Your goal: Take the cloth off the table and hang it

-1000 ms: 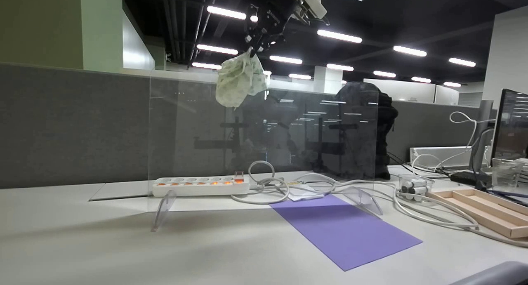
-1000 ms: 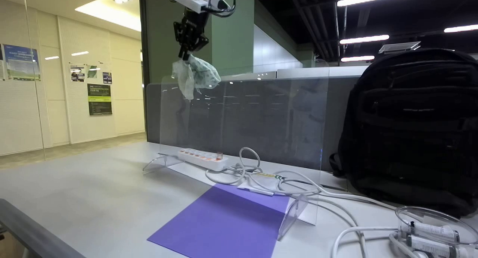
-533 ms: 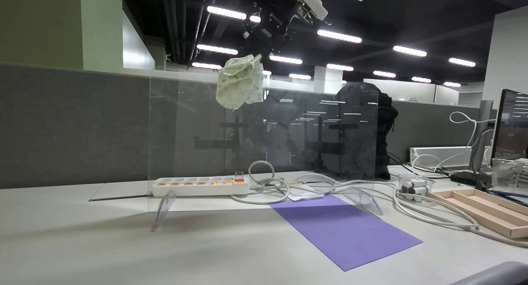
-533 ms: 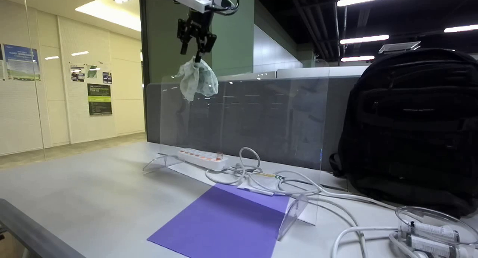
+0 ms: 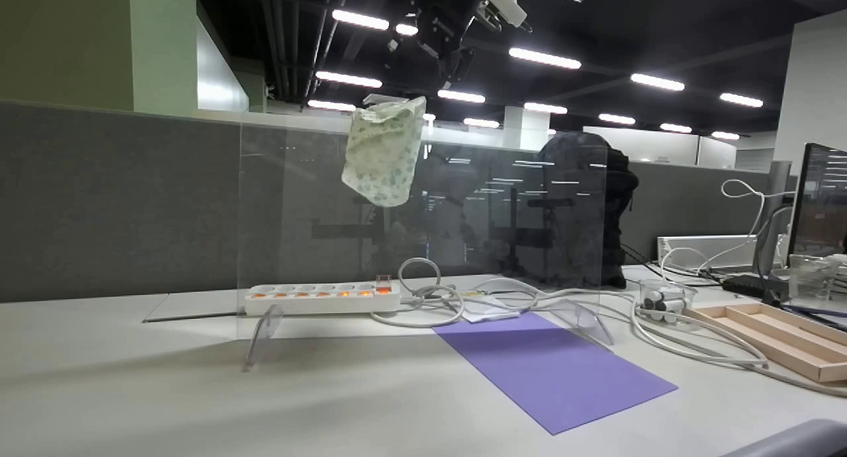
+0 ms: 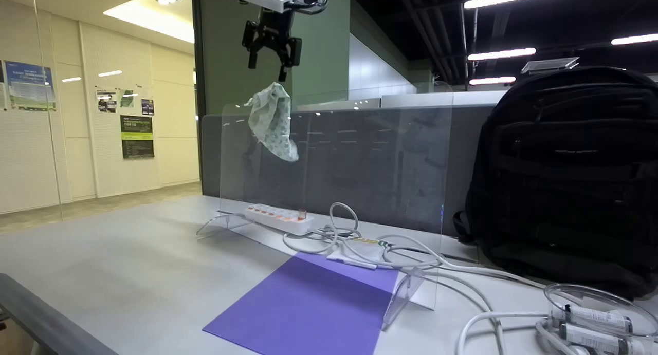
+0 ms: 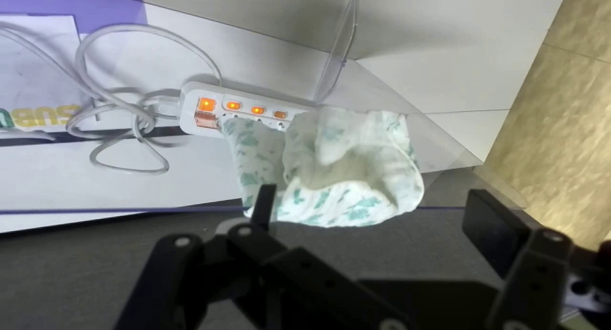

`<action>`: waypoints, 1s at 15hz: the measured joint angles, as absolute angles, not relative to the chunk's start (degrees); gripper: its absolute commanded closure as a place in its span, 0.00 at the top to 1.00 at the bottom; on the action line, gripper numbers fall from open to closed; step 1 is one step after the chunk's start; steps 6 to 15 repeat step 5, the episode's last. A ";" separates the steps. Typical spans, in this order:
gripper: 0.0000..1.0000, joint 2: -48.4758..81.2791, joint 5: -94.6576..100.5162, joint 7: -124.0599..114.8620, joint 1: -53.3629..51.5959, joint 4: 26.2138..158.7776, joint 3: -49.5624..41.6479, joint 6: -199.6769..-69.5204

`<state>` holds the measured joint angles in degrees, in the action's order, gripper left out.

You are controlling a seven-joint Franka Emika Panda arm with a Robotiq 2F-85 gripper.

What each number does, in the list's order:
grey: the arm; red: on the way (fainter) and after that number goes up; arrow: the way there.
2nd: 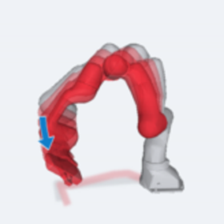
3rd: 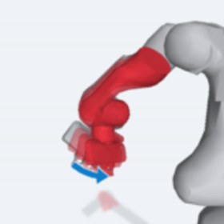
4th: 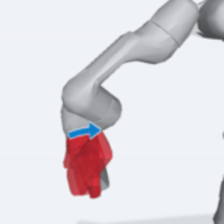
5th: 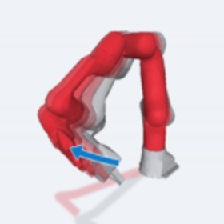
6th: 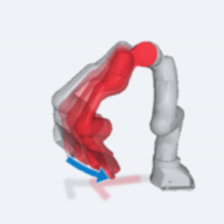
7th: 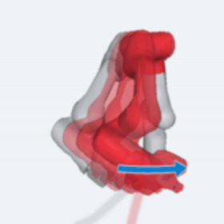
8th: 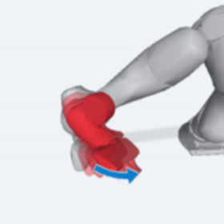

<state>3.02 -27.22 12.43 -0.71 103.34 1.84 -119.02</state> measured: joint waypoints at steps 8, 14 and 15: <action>1.00 2.24 -24.71 12.43 -1.07 103.35 2.09 -122.07; 1.00 2.24 -24.71 12.43 -1.07 103.35 2.09 -122.07; 1.00 2.24 -24.71 12.43 -1.07 103.35 2.09 -122.07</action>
